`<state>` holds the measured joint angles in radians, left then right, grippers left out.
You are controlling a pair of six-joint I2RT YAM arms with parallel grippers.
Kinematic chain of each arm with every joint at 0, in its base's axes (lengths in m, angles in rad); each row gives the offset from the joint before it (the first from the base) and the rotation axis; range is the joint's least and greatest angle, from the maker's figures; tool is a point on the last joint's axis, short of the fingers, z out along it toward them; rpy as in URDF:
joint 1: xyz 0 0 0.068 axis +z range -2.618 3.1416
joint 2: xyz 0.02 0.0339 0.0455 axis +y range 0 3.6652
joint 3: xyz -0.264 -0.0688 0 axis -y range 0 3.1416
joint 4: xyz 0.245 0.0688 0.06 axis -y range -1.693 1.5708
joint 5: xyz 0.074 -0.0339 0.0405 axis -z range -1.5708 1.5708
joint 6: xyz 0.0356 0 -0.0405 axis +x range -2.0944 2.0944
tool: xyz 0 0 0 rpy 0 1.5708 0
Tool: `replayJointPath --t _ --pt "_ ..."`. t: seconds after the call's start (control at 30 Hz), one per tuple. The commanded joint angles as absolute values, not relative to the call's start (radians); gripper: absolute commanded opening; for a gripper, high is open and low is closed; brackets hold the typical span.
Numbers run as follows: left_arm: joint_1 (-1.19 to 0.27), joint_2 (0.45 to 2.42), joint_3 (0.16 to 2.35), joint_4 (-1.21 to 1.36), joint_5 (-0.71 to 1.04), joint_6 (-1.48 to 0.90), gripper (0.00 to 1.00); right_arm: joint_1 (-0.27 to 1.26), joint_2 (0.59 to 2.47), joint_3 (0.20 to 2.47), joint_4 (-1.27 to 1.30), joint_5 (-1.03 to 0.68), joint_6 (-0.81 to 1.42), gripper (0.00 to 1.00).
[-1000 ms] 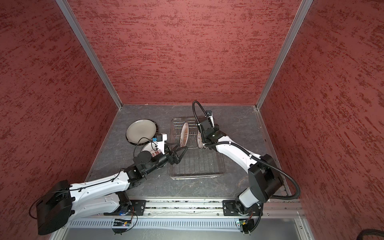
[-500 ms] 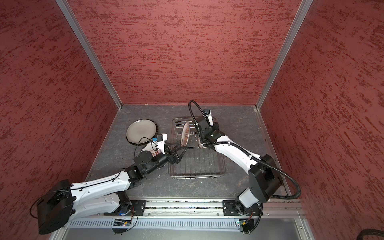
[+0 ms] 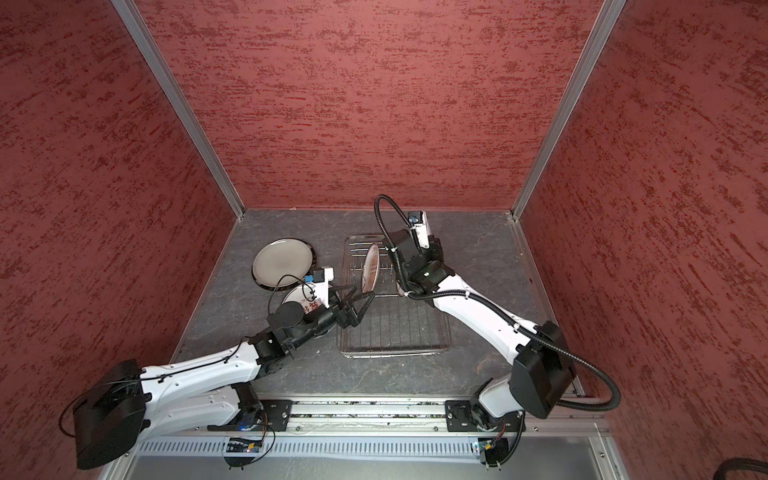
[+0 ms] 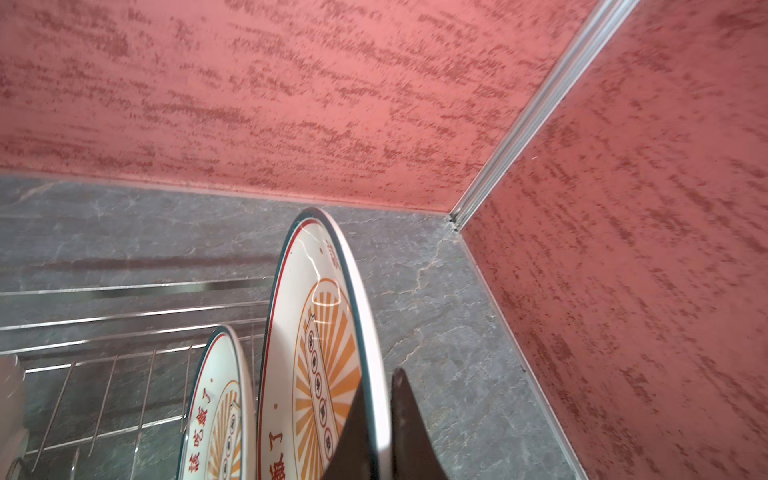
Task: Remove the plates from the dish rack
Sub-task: 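Close the right gripper on the sunburst plate rim in the rack, then lift the sunburst plate out of the rack with the right gripper toward the left gripper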
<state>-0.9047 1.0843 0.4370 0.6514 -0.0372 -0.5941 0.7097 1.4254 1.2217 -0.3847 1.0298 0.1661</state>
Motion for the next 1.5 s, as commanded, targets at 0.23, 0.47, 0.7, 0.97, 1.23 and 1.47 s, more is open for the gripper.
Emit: replayJointPath --t 0.23,0.47,0.7,0.97,1.23,1.47 --pt "-0.908 1.041 0.413 0.683 -0.075 -0.619 1.0 0.774 1.139 1.087 -0.197 1.227 0.138 0.0" --pt "-0.908 0.998 0.375 0.705 -0.098 -0.621 0.99 0.788 0.974 0.933 0.024 1.124 0.079 0.0" --pt "-0.891 0.927 0.341 0.704 -0.071 -0.608 0.99 0.788 0.806 0.81 0.136 0.757 0.141 0.0" --pt "-0.808 0.844 0.288 0.713 0.066 -0.652 0.99 0.787 0.742 0.736 0.208 0.432 0.223 0.0" --pt "-0.726 0.769 0.252 0.702 0.217 -0.68 0.99 0.781 0.736 0.659 0.362 0.077 0.326 0.0" --pt "-0.716 0.734 0.23 0.717 0.242 -0.69 0.97 0.776 0.786 0.644 0.434 -0.089 0.394 0.0"
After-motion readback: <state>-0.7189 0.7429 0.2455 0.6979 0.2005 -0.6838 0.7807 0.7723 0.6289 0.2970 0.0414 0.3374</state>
